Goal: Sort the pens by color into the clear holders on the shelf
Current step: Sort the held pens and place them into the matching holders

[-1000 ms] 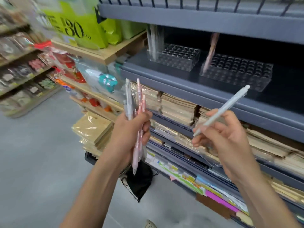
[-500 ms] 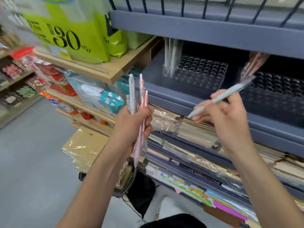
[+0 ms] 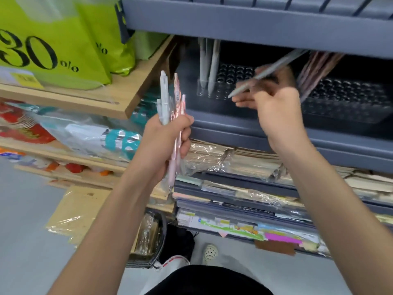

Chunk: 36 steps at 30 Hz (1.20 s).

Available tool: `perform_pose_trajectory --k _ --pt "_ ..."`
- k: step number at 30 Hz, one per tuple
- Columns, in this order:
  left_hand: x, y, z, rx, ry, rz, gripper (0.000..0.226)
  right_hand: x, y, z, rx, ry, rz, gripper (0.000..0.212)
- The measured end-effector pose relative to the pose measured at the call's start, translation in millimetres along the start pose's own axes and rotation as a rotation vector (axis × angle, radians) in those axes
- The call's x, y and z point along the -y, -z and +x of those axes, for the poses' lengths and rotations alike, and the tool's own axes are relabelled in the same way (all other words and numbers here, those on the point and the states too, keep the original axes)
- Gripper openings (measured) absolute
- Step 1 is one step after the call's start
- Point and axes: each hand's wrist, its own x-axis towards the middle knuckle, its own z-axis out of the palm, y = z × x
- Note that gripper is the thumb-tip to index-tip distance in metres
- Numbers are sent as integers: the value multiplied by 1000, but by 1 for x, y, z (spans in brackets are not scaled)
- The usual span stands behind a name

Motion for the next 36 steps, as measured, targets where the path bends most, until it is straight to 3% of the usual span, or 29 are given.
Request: perform_pose_trajectory --k 8,15,19,22,27,31,36 --pt "0 9 11 99 57 -27 16 -7 -23 26 -241 80 -56 19" --pt "-3 18 8 112 46 -43 17 -4 -30 57 -371 64 -349 28" --pt "-1 26 10 92 51 -71 16 -6 -33 67 -305 127 -578 11" --pt "0 32 11 90 45 -59 17 -3 -37 75 -247 180 -713 23" --pt "3 36 13 99 42 -44 19 1 -42 82 -182 213 -837 23" --pt "6 35 12 98 55 -28 18 3 -40 87 -134 146 -921 28" --pt "7 33 10 96 55 -22 17 4 -42 95 42 30 -1031 38"
